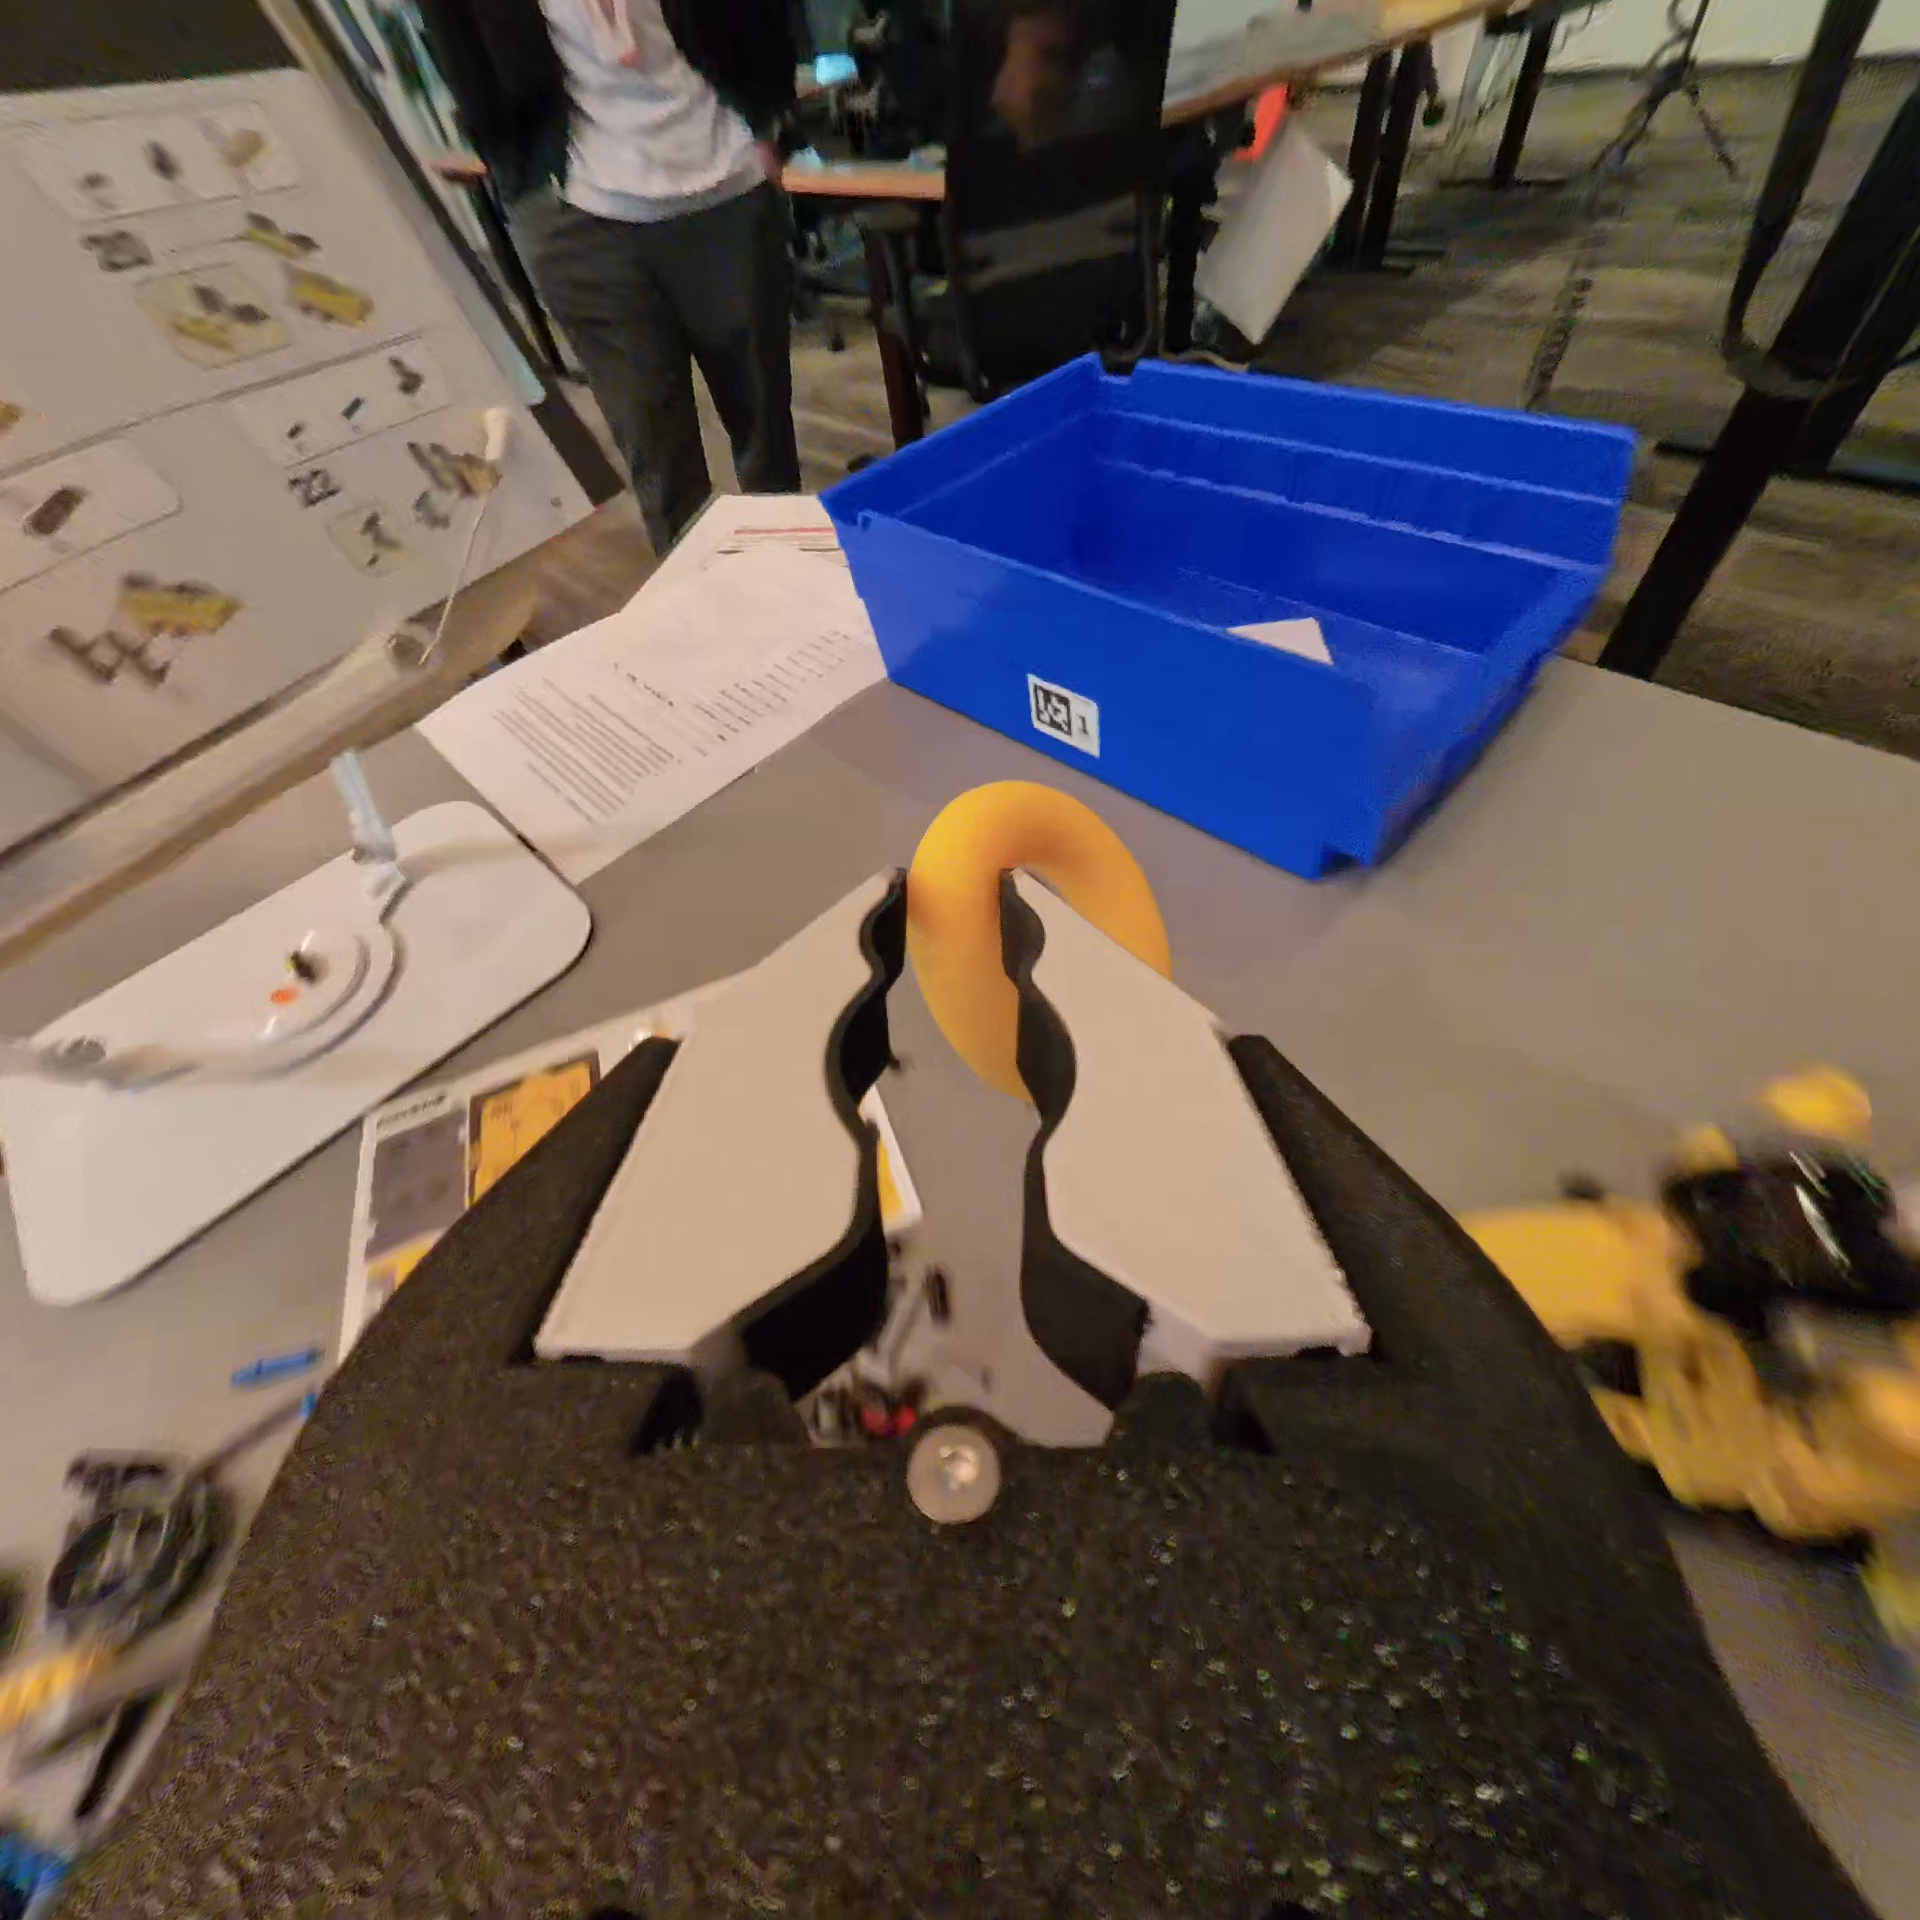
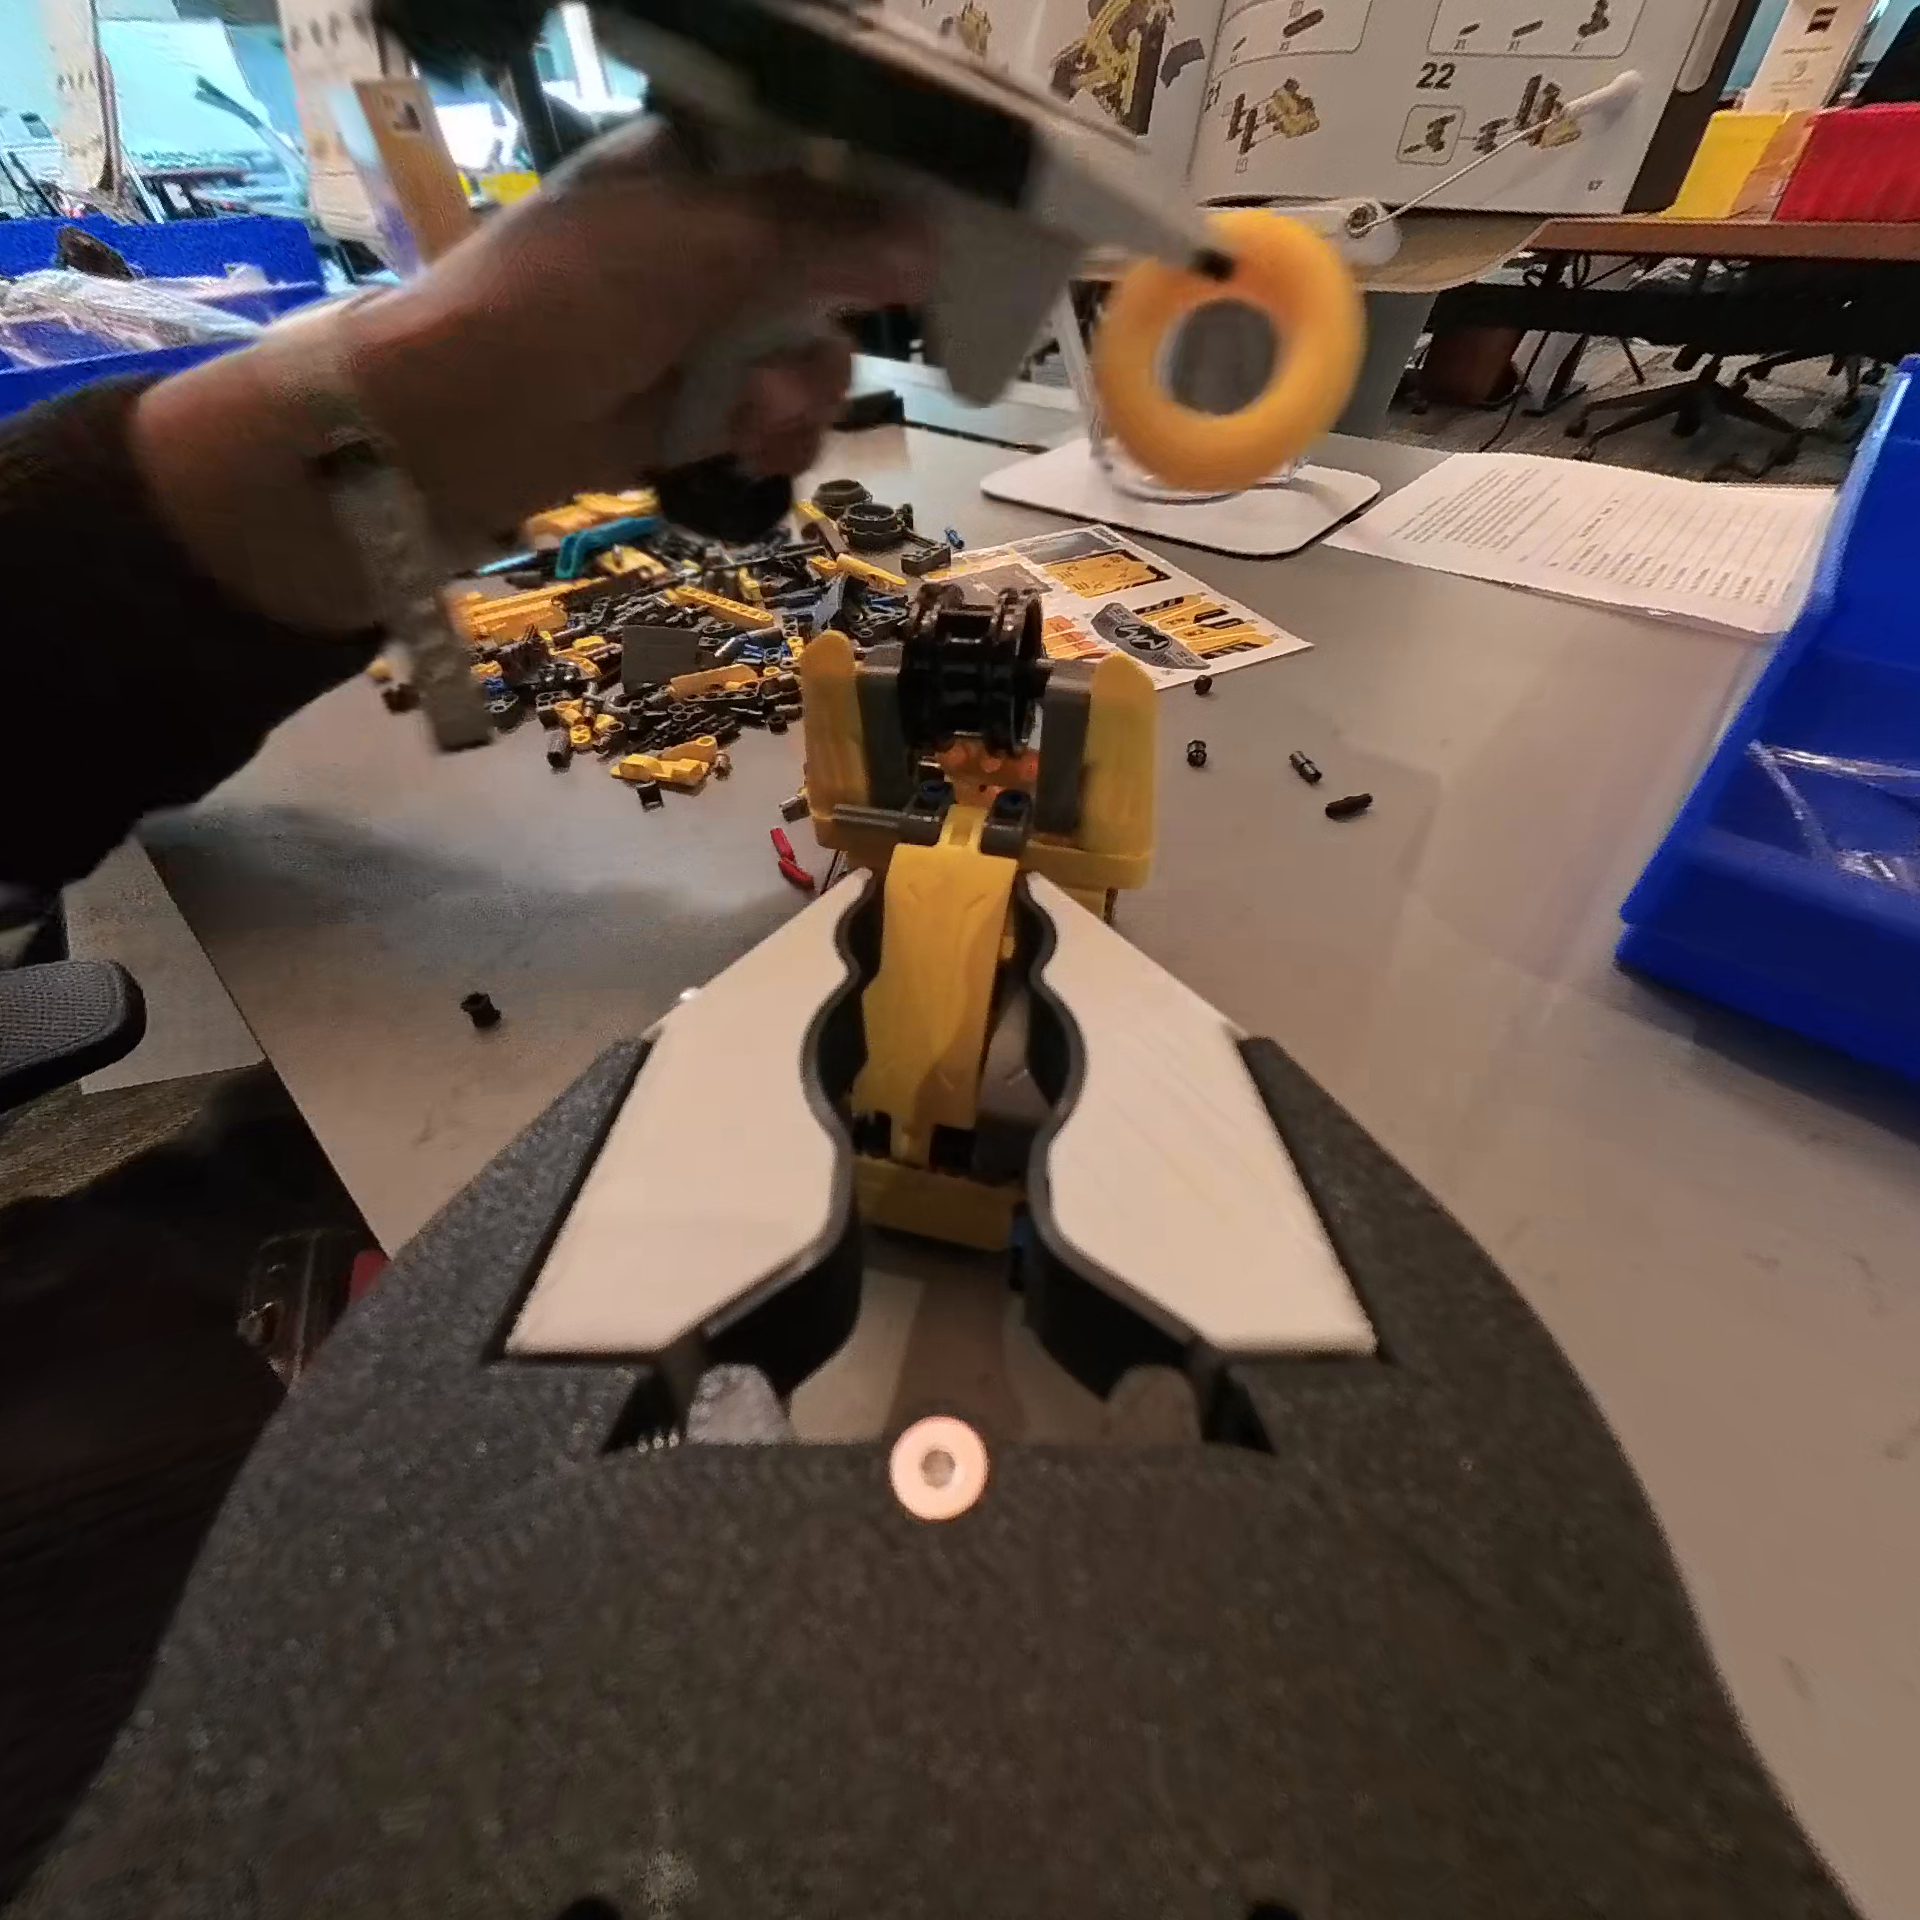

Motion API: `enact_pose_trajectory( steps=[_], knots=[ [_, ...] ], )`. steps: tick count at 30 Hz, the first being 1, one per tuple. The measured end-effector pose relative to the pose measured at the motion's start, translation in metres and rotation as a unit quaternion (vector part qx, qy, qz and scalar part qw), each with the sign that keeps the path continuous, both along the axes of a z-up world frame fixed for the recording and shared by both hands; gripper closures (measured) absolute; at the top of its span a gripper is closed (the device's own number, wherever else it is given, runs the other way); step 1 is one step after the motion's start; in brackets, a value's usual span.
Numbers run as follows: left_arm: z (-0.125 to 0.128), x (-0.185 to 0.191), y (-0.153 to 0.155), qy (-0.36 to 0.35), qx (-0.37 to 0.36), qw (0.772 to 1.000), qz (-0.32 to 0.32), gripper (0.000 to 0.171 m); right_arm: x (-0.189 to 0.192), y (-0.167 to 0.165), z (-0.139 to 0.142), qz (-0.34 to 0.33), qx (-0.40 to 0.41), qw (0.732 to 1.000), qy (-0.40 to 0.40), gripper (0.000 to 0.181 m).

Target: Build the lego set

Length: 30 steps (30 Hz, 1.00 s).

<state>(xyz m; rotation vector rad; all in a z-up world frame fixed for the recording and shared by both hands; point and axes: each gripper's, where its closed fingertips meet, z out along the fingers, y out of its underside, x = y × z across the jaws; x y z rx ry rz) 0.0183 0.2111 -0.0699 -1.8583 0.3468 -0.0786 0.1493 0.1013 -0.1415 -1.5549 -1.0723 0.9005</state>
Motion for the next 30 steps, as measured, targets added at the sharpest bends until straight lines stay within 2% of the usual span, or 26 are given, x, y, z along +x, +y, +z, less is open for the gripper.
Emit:
enact_pose_trajectory(
  steps=[3, 8, 11, 15, 19, 23, 26, 30],
  knots=[
    [-0.007, 0.0, 0.075, 0.029, -0.025, 0.999, 0.016, 0.155, 0.0, 0.0, 0.0, 0.002, -0.003, 1.0, 0.002, 0.157],
    [-0.05, -0.019, 0.189, 0.055, -0.074, 0.991, 0.094, 0.155, 0.001, -0.001, 0.001, 0.0, 0.005, 1.0, 0.003, 0.157],
    [-0.075, -0.022, 0.23, 0.07, -0.097, 0.986, 0.113, 0.155, 0.001, -0.001, 0.002, -0.003, 0.013, 1.0, 0.002, 0.157],
    [-0.097, -0.028, 0.26, 0.076, -0.116, 0.981, 0.138, 0.155, 0.001, -0.001, 0.002, -0.001, 0.011, 1.0, 0.003, 0.157],
    [-0.098, -0.033, 0.266, 0.056, -0.12, 0.98, 0.146, 0.154, 0.001, -0.001, 0.002, 0.005, 0.001, 1.0, 0.009, 0.157],
    [-0.095, -0.032, 0.248, 0.072, -0.132, 0.98, 0.134, 0.149, 0.001, -0.002, 0.003, 0.006, -0.001, 1.0, 0.01, 0.157],
    [-0.085, -0.024, 0.217, 0.077, -0.135, 0.982, 0.107, 0.143, 0.001, -0.002, 0.003, 0.007, 0.0, 1.0, 0.011, 0.157],
    [-0.064, -0.009, 0.152, 0.055, -0.131, 0.988, 0.053, 0.138, 0.001, -0.002, 0.003, 0.004, 0.007, 1.0, 0.009, 0.157]
  ],
)
